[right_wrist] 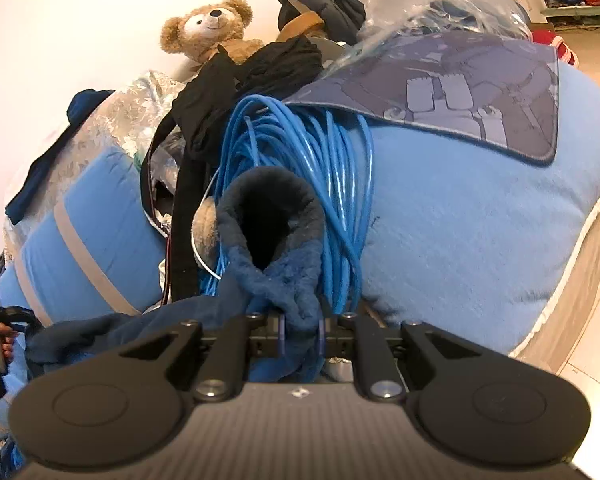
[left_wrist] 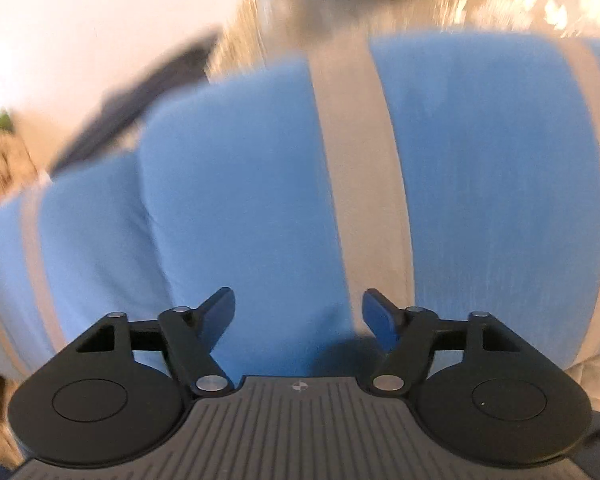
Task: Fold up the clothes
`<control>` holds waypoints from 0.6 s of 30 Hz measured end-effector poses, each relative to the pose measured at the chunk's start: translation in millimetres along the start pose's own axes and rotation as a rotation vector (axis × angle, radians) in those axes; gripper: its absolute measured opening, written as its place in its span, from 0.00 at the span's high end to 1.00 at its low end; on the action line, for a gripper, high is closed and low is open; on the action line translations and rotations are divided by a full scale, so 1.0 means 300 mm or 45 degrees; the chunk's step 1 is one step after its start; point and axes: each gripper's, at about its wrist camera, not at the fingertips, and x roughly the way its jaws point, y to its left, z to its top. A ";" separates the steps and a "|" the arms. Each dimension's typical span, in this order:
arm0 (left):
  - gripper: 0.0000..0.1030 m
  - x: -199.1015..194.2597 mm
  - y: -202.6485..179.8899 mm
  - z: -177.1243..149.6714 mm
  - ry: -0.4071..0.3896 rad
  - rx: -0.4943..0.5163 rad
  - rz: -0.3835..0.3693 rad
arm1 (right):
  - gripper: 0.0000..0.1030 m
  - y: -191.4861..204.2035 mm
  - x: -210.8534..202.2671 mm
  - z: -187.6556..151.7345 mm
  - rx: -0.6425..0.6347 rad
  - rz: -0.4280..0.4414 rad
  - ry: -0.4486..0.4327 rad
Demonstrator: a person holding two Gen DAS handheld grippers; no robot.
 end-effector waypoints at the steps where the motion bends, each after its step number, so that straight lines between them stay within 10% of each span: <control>1: 0.33 -0.040 0.005 -0.009 -0.021 0.015 -0.053 | 0.86 0.002 -0.001 0.002 -0.004 0.000 -0.001; 7: 0.33 -0.189 -0.076 -0.174 -0.053 0.378 -0.776 | 0.86 0.017 -0.002 0.010 -0.031 -0.009 0.000; 11: 0.39 -0.164 -0.207 -0.324 0.018 0.701 -0.962 | 0.86 0.016 0.000 0.011 -0.023 -0.015 0.002; 18: 0.47 -0.033 -0.339 -0.374 0.226 0.671 -1.221 | 0.85 0.016 -0.007 0.004 -0.036 -0.022 0.013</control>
